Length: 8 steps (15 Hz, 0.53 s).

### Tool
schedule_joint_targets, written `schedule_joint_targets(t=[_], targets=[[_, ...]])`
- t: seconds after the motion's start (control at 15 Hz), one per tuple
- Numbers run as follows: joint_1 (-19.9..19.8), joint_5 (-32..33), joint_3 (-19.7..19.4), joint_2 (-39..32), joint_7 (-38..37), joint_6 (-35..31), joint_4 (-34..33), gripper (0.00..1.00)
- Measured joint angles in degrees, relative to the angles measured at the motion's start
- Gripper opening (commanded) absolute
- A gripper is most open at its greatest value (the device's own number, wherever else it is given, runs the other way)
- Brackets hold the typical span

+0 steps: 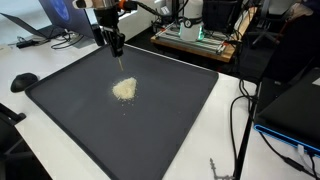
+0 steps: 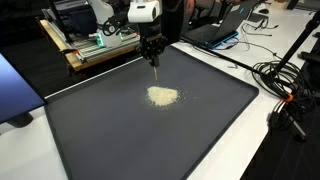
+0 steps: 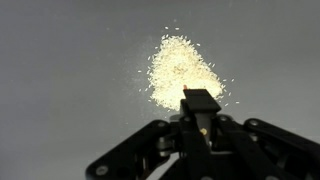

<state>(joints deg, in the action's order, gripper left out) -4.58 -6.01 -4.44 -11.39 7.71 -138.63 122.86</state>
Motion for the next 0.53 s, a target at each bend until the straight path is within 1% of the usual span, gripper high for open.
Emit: schedule_joint_targets(t=[0.27,0.53], targets=[[0.73,2.26,0.89,-1.33,-0.66,-0.96,-1.03,0.03],[1.75,5.45,1.04,-4.15,-3.25,-1.63,-2.73,0.03]])
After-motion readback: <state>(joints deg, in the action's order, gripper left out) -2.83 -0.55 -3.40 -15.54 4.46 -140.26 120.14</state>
